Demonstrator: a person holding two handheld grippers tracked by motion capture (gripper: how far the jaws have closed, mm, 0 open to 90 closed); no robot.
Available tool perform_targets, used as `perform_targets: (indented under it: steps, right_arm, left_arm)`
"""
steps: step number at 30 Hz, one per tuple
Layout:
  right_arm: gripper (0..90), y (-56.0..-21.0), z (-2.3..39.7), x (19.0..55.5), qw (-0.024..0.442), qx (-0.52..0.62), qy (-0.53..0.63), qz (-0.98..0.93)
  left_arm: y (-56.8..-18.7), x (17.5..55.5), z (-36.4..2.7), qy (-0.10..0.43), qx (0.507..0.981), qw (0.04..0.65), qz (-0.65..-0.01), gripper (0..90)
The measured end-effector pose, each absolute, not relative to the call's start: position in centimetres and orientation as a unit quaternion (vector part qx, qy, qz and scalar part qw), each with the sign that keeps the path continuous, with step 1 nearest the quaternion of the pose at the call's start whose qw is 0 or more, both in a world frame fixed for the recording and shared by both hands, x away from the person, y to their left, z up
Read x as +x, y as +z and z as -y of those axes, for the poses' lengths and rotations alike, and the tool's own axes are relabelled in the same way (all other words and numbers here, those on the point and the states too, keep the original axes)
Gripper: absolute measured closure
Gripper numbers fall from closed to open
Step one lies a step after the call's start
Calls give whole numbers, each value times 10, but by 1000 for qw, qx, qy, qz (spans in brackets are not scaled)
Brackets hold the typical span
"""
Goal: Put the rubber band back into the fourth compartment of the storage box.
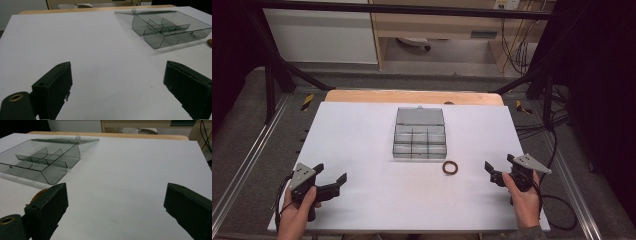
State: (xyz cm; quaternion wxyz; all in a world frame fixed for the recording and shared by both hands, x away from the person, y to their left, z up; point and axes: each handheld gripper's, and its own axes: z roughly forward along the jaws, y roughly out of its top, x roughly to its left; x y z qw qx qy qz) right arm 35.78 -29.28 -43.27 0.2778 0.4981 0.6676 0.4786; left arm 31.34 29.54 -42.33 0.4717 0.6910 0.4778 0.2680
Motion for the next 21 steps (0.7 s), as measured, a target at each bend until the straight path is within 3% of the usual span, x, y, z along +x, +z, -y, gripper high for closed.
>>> perform_targets:
  steps: [21]
  right_arm:
    - [54,-408,261,383,289,464,457,-702]
  left_arm:
    - [-425,313,-295,269,695,465,-478,73]
